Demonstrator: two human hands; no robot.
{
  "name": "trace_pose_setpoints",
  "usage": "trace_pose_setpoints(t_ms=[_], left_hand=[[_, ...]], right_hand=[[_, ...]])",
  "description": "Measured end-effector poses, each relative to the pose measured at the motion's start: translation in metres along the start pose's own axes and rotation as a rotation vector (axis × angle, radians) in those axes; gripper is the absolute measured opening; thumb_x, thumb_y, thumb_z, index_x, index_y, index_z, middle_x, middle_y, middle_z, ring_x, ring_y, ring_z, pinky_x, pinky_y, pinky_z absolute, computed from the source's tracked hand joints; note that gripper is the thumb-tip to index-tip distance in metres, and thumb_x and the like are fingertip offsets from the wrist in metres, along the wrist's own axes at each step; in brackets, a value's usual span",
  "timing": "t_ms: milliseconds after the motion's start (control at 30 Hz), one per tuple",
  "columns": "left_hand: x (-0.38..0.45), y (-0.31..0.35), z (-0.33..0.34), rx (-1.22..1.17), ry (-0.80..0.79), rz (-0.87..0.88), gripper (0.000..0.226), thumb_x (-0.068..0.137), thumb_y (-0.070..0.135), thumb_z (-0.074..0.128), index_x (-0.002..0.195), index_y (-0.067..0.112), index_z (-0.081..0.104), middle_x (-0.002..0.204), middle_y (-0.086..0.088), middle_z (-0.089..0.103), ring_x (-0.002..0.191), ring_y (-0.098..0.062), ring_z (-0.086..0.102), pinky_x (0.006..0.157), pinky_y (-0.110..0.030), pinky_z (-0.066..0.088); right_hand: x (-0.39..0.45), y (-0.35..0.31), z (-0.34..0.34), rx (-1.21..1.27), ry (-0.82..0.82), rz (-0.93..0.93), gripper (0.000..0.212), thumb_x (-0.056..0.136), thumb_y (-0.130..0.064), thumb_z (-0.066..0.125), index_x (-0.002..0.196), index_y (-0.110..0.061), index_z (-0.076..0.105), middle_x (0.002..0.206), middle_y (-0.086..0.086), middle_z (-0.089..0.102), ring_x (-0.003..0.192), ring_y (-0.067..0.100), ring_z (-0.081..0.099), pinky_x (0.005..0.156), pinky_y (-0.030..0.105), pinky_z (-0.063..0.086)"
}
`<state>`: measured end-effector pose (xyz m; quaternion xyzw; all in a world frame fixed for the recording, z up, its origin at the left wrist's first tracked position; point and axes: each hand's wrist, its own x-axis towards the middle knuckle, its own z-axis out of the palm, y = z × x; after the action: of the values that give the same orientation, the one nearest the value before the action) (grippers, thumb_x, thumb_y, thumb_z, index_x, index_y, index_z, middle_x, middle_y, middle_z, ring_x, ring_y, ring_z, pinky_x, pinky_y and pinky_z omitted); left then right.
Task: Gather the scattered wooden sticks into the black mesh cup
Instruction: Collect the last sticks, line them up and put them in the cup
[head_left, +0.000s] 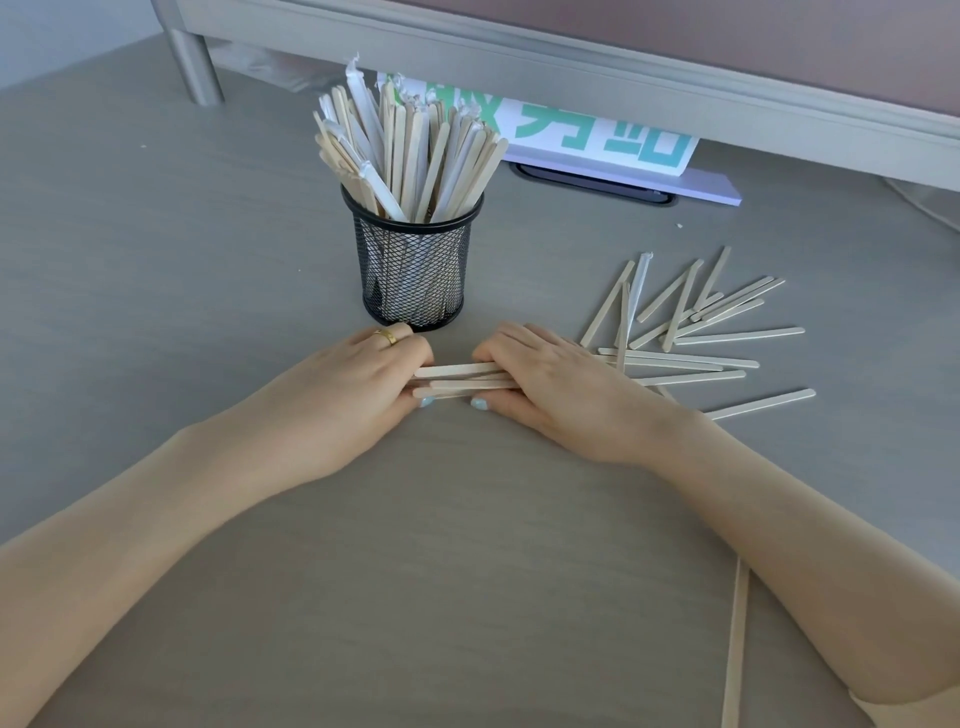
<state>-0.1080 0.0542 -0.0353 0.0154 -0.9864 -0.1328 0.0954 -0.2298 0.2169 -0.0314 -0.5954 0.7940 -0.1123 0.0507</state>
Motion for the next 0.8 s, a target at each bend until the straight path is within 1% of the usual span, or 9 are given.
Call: trace_pose_setpoints(t_ms=[67, 133, 200, 300, 500, 567, 633, 700, 800], left_hand=[[-0.002, 0.0, 0.004, 0.065, 0.046, 0.079, 0.011, 0.088, 0.018, 0.053, 0.088, 0.007, 0.05, 0.087, -0.003, 0.047, 0.083, -0.027, 0.053, 0.062, -0.03, 0.032], [-0.002, 0.0, 0.006, 0.072, 0.066, 0.083, 0.01, 0.087, 0.016, 0.055, 0.089, 0.007, 0.051, 0.087, -0.005, 0.051, 0.081, -0.029, 0.054, 0.062, -0.031, 0.032], [-0.001, -0.001, 0.006, -0.028, 0.055, 0.033, 0.014, 0.09, 0.021, 0.052, 0.096, 0.009, 0.05, 0.092, -0.001, 0.048, 0.089, -0.023, 0.048, 0.07, -0.027, 0.03], [-0.002, -0.008, 0.006, -0.155, 0.052, -0.002, 0.018, 0.088, 0.028, 0.055, 0.099, 0.014, 0.049, 0.095, 0.007, 0.044, 0.093, -0.012, 0.042, 0.072, -0.021, 0.026], [0.002, -0.012, 0.006, -0.141, 0.056, -0.002, 0.009, 0.091, 0.021, 0.051, 0.092, 0.012, 0.051, 0.087, 0.006, 0.042, 0.085, -0.013, 0.039, 0.067, -0.023, 0.024], [0.002, -0.013, 0.008, -0.15, 0.078, 0.015, 0.01, 0.091, 0.018, 0.05, 0.091, 0.009, 0.052, 0.086, 0.005, 0.044, 0.083, -0.013, 0.041, 0.065, -0.024, 0.025], [0.001, -0.013, 0.008, -0.196, 0.099, 0.005, 0.008, 0.092, 0.017, 0.05, 0.09, 0.01, 0.052, 0.078, 0.009, 0.044, 0.075, -0.002, 0.04, 0.064, -0.021, 0.029], [0.0, -0.012, 0.008, -0.254, 0.113, -0.021, 0.005, 0.091, 0.018, 0.051, 0.089, 0.013, 0.051, 0.072, 0.011, 0.045, 0.068, 0.004, 0.043, 0.061, -0.014, 0.034], [0.001, -0.007, 0.004, -0.414, 0.169, -0.082, 0.008, 0.088, 0.024, 0.056, 0.088, 0.021, 0.049, 0.072, 0.005, 0.052, 0.059, -0.005, 0.043, 0.054, -0.013, 0.034]], right_hand=[[0.001, -0.001, 0.0, -0.005, -0.005, -0.007, 0.021, 0.094, -0.03, 0.045, 0.106, -0.012, 0.048, 0.105, 0.001, 0.05, 0.095, 0.016, 0.047, 0.083, 0.026, 0.033], [0.002, -0.002, 0.0, -0.031, -0.012, -0.003, 0.018, 0.095, -0.027, 0.042, 0.105, -0.013, 0.047, 0.107, 0.001, 0.05, 0.098, 0.018, 0.047, 0.082, 0.026, 0.032], [0.003, -0.003, 0.0, -0.058, -0.007, 0.0, 0.018, 0.096, -0.026, 0.04, 0.105, -0.013, 0.046, 0.108, 0.002, 0.049, 0.101, 0.019, 0.046, 0.082, 0.028, 0.033], [0.002, -0.003, 0.0, -0.074, 0.004, 0.008, 0.019, 0.097, -0.025, 0.035, 0.106, -0.013, 0.046, 0.109, 0.004, 0.049, 0.102, 0.021, 0.046, 0.083, 0.031, 0.035], [0.003, -0.002, 0.001, -0.04, -0.004, 0.036, 0.019, 0.097, -0.022, 0.034, 0.108, -0.013, 0.046, 0.111, 0.003, 0.05, 0.104, 0.021, 0.045, 0.088, 0.033, 0.036], [0.002, 0.0, 0.002, -0.04, 0.017, 0.042, 0.019, 0.097, -0.021, 0.034, 0.108, -0.012, 0.047, 0.11, 0.004, 0.051, 0.102, 0.02, 0.045, 0.086, 0.031, 0.033], [0.001, 0.0, 0.002, -0.043, 0.042, 0.037, 0.019, 0.096, -0.02, 0.034, 0.107, -0.011, 0.047, 0.108, 0.004, 0.052, 0.099, 0.022, 0.046, 0.084, 0.032, 0.034], [0.001, -0.003, 0.0, -0.05, 0.064, 0.024, 0.022, 0.095, -0.021, 0.033, 0.105, -0.01, 0.047, 0.105, 0.007, 0.054, 0.095, 0.025, 0.048, 0.081, 0.035, 0.036], [0.0, -0.007, -0.003, -0.066, 0.091, 0.01, 0.02, 0.097, -0.02, 0.035, 0.107, -0.007, 0.047, 0.094, 0.008, 0.057, 0.085, 0.031, 0.052, 0.068, 0.037, 0.032]])
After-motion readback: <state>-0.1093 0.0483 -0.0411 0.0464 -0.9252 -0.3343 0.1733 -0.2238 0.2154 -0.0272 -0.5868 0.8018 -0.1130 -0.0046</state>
